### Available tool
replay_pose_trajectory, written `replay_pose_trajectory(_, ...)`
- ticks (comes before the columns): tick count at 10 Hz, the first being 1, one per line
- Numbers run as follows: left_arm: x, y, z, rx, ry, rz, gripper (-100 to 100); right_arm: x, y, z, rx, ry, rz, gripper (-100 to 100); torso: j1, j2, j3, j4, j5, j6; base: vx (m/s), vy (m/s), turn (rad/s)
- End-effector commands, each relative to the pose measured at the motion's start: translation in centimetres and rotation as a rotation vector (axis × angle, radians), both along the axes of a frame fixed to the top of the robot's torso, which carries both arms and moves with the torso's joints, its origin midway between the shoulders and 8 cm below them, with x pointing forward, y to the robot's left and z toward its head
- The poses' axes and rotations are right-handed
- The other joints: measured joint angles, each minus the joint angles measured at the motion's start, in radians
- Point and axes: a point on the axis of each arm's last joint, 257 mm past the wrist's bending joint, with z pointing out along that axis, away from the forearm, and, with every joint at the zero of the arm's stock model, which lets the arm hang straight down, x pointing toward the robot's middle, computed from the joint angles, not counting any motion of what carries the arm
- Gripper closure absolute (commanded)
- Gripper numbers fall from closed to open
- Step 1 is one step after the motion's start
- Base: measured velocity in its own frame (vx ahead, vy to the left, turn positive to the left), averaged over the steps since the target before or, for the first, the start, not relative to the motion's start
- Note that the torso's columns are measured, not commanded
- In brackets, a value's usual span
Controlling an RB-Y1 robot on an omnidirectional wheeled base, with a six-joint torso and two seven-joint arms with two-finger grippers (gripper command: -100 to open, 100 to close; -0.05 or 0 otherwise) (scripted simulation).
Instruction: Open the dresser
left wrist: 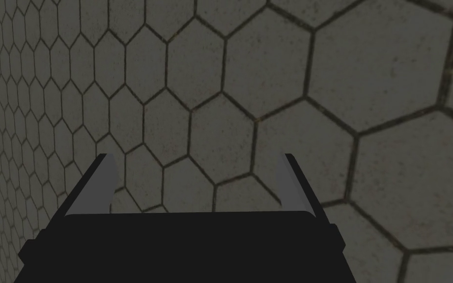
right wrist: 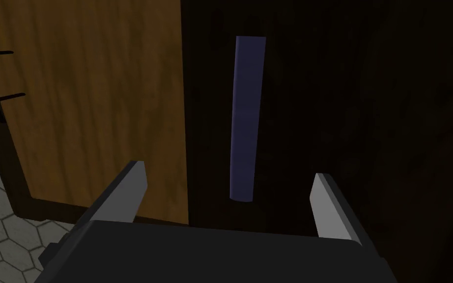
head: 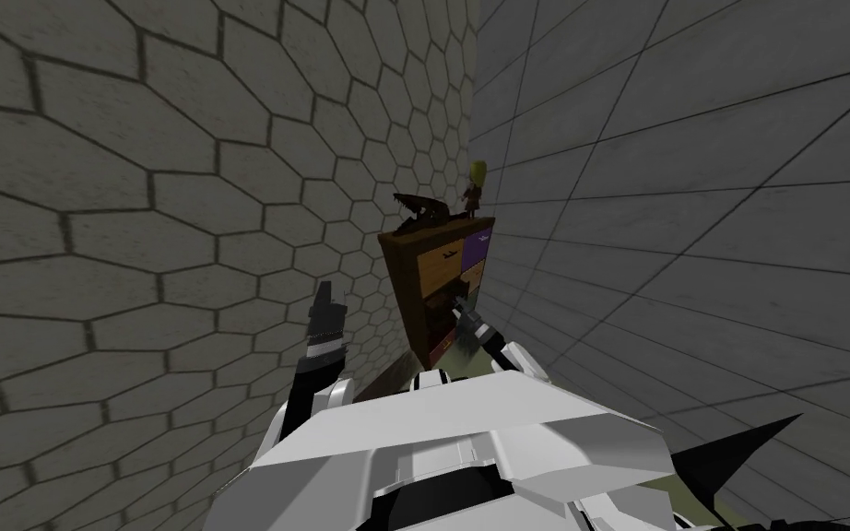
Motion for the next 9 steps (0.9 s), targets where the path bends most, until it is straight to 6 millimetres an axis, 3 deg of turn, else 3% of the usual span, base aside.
replay_pose_trajectory(1,0.0,0.0,0.0,0.000,0.000,0.000,0,0.1,-0.1,0.1,0.002,0.002,-0.002,100,-0.001,0.003,0.002,0.001,0.000,0.001,0.011,0.005,-0.002)
replay_pose_trajectory(6,0.0,0.0,0.0,0.000,0.000,0.000,0,0.0,-0.6,0.7,0.000,0.000,0.011,100,-0.003,0.008,0.004,0.006,0.000,0.002,-0.144,-0.076,-0.021)
replay_pose_trajectory(7,0.0,0.0,0.0,0.000,0.000,0.000,0,0.7,-1.3,0.9,-0.006,0.016,0.005,-100,-0.002,0.007,0.003,0.006,0.002,0.002,-0.126,-0.029,0.049)
replay_pose_trajectory(9,0.0,0.0,0.0,0.000,0.000,0.000,0,1.6,-2.1,1.9,-0.007,0.017,0.000,-100,0.006,-0.007,-0.004,-0.002,0.001,-0.001,-0.045,0.037,0.036)
